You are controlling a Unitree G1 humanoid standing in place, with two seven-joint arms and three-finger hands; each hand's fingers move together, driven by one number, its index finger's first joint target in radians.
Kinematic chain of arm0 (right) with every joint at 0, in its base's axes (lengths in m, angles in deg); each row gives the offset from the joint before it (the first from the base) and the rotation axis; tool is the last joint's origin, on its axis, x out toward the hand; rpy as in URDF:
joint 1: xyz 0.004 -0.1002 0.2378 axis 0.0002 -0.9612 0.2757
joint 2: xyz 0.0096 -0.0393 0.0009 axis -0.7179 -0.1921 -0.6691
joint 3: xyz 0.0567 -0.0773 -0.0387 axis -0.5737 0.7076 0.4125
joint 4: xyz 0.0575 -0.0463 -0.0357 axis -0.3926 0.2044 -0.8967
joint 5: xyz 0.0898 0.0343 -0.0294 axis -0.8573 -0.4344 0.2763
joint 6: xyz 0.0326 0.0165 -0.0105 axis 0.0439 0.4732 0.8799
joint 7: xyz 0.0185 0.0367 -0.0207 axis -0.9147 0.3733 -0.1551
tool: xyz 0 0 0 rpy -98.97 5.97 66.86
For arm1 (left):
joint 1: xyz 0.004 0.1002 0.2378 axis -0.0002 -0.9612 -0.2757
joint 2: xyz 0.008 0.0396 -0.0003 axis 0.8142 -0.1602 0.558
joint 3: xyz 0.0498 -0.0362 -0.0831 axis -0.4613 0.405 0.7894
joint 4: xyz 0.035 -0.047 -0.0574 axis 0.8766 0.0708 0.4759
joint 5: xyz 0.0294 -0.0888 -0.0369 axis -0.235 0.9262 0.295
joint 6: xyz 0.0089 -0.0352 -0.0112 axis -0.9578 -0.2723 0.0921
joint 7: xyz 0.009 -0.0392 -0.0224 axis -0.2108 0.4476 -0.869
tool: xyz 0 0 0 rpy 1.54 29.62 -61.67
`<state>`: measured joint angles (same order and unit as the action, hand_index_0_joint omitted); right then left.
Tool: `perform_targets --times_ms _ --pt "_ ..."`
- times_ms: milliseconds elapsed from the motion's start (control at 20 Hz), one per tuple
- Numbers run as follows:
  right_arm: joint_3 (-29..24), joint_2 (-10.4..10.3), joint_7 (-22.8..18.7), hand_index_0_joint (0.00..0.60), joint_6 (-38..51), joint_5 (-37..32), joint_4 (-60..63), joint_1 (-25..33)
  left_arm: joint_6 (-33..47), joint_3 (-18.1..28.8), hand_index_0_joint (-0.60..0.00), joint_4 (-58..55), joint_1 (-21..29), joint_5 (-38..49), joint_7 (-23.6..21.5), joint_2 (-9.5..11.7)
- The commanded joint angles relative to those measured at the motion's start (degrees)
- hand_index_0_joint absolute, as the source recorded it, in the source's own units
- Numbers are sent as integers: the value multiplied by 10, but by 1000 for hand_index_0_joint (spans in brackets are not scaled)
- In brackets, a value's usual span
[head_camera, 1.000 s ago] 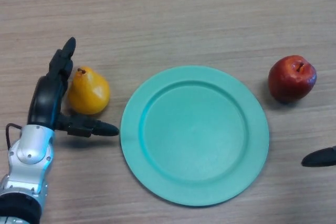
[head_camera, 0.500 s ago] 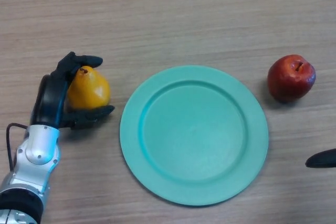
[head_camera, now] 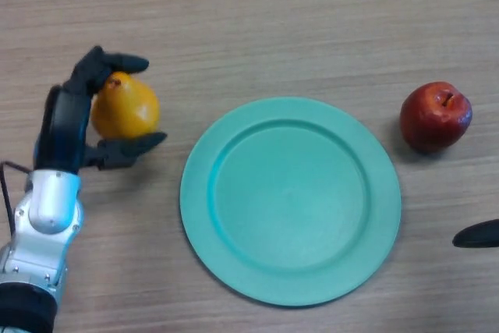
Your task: Pick up the yellow pear and place it on the plate
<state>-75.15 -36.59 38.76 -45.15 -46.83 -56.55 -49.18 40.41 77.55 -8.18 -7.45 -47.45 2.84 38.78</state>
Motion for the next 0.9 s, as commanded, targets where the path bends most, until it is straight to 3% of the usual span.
perform_targets --times_ms 50,200,350,400,450,600,650,700,900 --pt "-33 13 -10 0 44 -11 -36 13 5 12 -600 -102 -2 6 31 12" --pt "-32 12 -9 0 40 -16 -37 9 -44 -1 -600 -200 -29 35 80 -16" --pt "-33 11 -9 0 44 -17 -38 6 -91 -39 -200 -279 -55 74 113 -40" --pt "-34 10 -9 0 43 -19 -39 5 -116 -66 -100 -318 -69 89 127 -51" --pt "-35 9 -7 0 41 -23 -41 3 -152 -116 -50 -372 -88 105 141 -63" --pt "-38 8 -5 0 37 -29 -45 0 -149 -153 -401 -367 -85 97 126 -64" --pt "-42 6 -3 0 37 -34 -48 -1 -156 -196 -544 -357 -79 91 112 -65" --pt "-44 6 -3 0 40 -35 -48 -2 -161 -218 -600 -351 -77 85 107 -65" --pt "-59 7 0 0 33 -45 -56 -4 -160 -237 -600 -338 -69 77 94 -65"
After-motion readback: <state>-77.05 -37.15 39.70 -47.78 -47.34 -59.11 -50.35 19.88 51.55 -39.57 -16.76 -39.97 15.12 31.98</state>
